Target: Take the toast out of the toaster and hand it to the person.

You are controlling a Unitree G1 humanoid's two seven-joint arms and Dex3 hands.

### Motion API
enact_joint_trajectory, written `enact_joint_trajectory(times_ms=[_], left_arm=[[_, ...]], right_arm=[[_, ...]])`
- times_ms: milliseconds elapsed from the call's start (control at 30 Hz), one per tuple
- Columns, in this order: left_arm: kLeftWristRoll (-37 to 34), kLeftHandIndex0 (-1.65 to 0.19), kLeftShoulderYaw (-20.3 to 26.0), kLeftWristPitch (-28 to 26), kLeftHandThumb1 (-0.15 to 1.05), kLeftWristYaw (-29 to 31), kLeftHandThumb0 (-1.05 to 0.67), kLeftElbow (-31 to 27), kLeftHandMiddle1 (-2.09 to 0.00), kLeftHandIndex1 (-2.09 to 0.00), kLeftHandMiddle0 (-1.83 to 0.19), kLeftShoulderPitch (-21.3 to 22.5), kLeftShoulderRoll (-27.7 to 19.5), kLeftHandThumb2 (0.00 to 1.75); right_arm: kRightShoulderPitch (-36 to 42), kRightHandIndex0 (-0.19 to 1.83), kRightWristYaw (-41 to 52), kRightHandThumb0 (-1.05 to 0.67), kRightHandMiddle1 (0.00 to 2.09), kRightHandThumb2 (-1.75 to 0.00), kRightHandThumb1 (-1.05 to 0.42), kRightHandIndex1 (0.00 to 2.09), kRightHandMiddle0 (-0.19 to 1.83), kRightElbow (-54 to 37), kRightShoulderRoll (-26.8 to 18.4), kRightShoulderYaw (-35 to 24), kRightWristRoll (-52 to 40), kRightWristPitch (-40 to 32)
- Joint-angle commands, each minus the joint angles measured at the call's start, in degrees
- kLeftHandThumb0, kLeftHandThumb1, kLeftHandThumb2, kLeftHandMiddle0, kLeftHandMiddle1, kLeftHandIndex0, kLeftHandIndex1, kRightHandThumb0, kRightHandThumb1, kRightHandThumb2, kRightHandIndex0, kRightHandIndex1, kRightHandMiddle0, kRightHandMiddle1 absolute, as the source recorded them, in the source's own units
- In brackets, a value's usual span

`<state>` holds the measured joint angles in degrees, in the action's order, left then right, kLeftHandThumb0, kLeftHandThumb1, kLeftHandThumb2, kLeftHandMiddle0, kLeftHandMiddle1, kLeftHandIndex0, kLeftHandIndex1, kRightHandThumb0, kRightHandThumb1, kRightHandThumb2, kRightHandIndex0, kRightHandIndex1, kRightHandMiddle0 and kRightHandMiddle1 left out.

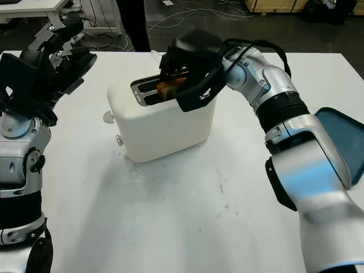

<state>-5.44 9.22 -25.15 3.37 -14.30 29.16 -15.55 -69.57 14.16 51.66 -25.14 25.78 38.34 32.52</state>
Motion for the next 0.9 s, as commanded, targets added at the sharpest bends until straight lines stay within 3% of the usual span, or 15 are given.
enact_joint_trajectory(times_ms=[0, 133, 300, 400, 533, 667, 733, 867], left_arm=[[0.8, -0.24, -0.2, -0.5, 0.92, -0.2, -0.50, -0.8, -0.94, -0.49, -0.05, -0.4, -0.5, 0.08], [0.6, -0.24, 0.0, -0.5, 0.92, 0.1, -0.49, -0.7, -0.93, -0.48, -0.05, -0.4, -0.4, 0.08], [0.8, -0.24, -0.1, -0.2, 0.92, 0.0, -0.49, -0.6, -0.93, -0.47, -0.05, -0.5, -0.4, 0.08], [1.1, -0.25, -0.3, -0.1, 0.92, -0.1, -0.50, -0.6, -0.93, -0.47, -0.06, -0.5, -0.4, 0.08], [1.0, -0.26, -0.2, 0.0, 0.92, 0.0, -0.50, -0.6, -0.93, -0.46, -0.05, -0.5, -0.3, 0.09], [1.4, -0.26, -0.3, 0.2, 0.92, 0.2, -0.50, -0.5, -0.93, -0.45, -0.06, -0.6, -0.6, 0.10], [1.4, -0.26, -0.3, 0.2, 0.92, 0.3, -0.50, -0.4, -0.92, -0.45, -0.06, -0.7, -0.6, 0.10], [1.1, -0.26, -0.1, 0.1, 0.92, 0.4, -0.49, -0.5, -0.92, -0.44, -0.06, -0.7, -0.4, 0.10]], right_arm=[[2.1, 0.94, 0.6, -0.52, 1.61, -0.01, -0.72, 1.71, 0.79, -0.9, -0.4, 1.1, 0.8, -0.4], [3.0, 1.02, -1.7, -0.56, 1.74, -0.02, -0.79, 1.74, 0.80, -1.0, -0.9, 2.2, 2.4, 0.8], [3.3, 1.14, -7.0, -0.54, 1.18, -0.03, -0.91, 1.46, 1.03, -1.1, -2.2, 5.3, 6.5, 2.7], [3.0, 1.13, -9.1, -0.49, 1.29, -0.06, -0.92, 1.50, 1.03, -0.4, -2.6, 6.9, 8.0, 3.4], [2.5, 1.07, -11.1, -0.46, 1.69, -0.21, -0.92, 1.73, 0.87, 0.2, -2.9, 8.3, 8.7, 4.1], [1.8, 1.08, -13.5, -0.45, 1.71, -0.31, -0.92, 1.74, 0.81, 0.4, -2.9, 8.5, 8.8, 3.9], [0.8, 1.02, -13.8, -0.45, 1.54, -0.36, -0.92, 1.75, 0.76, 1.0, -2.9, 7.8, 8.1, 3.8], [-1.3, 1.03, -15.1, -0.45, 1.71, -0.37, -0.92, 1.75, 0.78, 2.6, -2.5, 5.0, 5.6, 2.9]])
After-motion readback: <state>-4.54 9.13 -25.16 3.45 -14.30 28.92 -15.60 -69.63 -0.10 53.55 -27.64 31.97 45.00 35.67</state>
